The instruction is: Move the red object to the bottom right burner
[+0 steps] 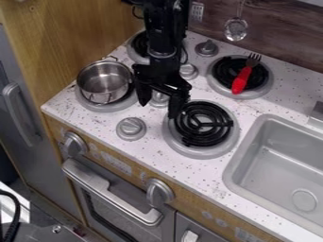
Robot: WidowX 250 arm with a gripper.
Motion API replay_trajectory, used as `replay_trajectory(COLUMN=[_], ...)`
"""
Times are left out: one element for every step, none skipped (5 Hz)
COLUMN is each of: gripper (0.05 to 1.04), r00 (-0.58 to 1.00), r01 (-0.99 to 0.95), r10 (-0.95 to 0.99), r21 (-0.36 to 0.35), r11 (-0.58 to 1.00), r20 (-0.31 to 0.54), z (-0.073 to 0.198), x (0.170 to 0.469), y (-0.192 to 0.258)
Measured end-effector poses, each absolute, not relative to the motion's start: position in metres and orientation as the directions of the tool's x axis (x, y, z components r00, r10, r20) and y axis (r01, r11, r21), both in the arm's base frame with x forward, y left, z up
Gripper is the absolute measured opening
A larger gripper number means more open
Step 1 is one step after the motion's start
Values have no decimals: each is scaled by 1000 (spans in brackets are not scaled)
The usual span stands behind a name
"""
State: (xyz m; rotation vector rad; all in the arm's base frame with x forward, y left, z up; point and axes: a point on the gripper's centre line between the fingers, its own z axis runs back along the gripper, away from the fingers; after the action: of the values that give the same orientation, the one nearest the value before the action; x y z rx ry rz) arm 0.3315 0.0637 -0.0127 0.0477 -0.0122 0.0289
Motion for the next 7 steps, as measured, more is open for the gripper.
replay_trajectory(gripper=[997, 997, 997, 998, 997, 997, 997], r00=[999, 997, 994, 977, 965, 963, 967], r01=[-34, -66, -97, -173, -207, -215, -212], r10=[35, 67, 96, 167, 200, 209, 206], r21=[39, 30, 17, 34, 22, 18, 25], r11=[999, 997, 995, 984, 978, 977, 977], r20=[-31, -34, 52, 129, 167, 172, 150], z=[-26, -30, -25, -18, -17, -21, -34], x=[324, 344, 378, 405, 418, 427, 433], y=[62, 66, 84, 109, 120, 126, 127])
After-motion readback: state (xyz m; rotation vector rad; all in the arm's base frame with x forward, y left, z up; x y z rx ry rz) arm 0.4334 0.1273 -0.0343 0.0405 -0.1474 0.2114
